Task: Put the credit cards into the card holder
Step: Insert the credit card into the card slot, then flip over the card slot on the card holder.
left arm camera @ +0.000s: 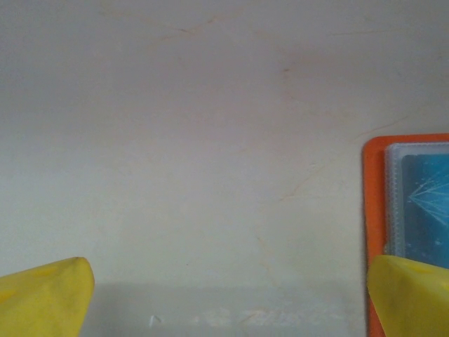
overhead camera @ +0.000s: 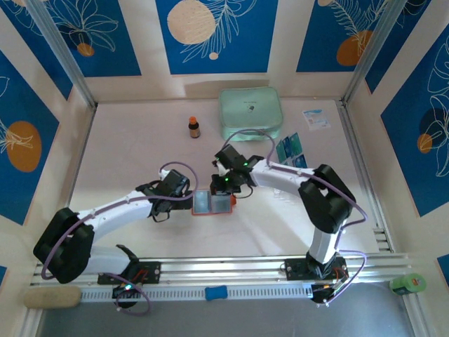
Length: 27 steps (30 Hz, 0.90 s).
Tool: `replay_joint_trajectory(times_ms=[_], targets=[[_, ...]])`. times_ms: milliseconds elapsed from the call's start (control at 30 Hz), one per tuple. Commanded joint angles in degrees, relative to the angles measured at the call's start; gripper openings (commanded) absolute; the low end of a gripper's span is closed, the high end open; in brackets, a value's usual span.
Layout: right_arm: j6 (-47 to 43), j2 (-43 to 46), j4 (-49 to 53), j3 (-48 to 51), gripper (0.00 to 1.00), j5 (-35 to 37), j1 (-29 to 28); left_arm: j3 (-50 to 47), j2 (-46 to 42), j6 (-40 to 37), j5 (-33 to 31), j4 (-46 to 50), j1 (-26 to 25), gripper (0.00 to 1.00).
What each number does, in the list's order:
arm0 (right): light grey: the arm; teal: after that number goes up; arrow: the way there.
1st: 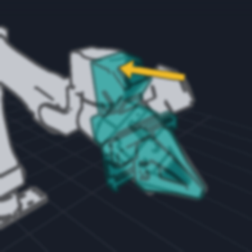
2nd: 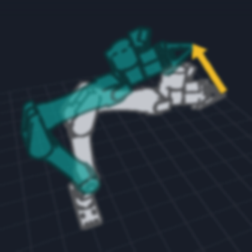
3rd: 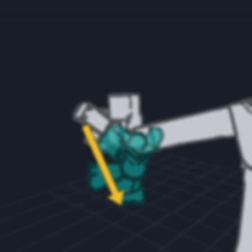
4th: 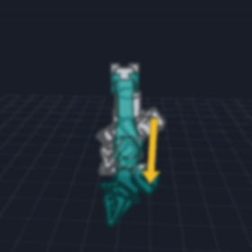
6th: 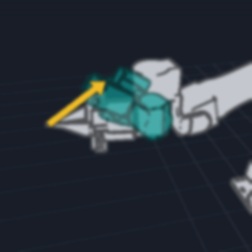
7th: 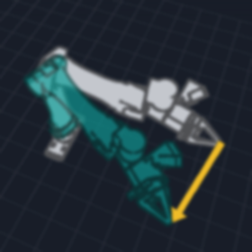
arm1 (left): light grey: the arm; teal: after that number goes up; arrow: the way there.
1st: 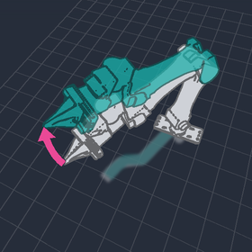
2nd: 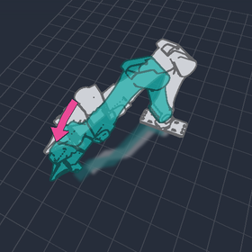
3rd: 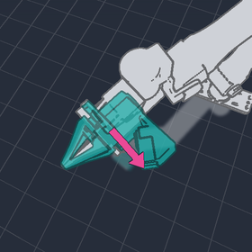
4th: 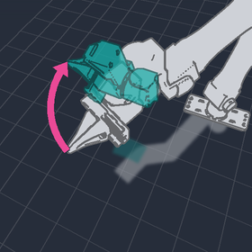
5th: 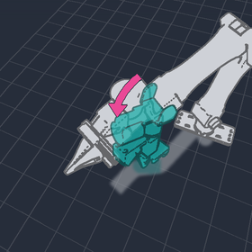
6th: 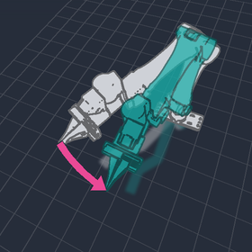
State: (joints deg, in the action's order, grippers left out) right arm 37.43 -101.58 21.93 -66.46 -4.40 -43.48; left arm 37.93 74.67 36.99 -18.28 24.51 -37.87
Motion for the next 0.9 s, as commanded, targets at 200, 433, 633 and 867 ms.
replay_joint_trajectory(times_ms=[200, 433, 633, 867], targets=[[-4.76, 3.14, 2.04, 2.92, 0.00, -0.34, 6.34, 4.90, 1.20, -0.34, 7.29, -2.89, -0.99, 1.00], [-6.14, 0.73, 2.85, 1.51, 0.00, -1.06, 6.75, 7.19, 4.56, 1.23, 7.48, -3.98, -4.77, 1.00], [-5.97, -0.63, 2.25, 1.59, 0.00, -1.72, 6.32, 8.03, 7.25, 1.94, 7.30, -4.70, -7.15, 1.00], [-5.70, -1.60, 1.90, 1.50, 0.00, -1.75, 5.69, 8.56, 9.26, 2.03, 7.04, -5.06, -8.38, 1.00]])
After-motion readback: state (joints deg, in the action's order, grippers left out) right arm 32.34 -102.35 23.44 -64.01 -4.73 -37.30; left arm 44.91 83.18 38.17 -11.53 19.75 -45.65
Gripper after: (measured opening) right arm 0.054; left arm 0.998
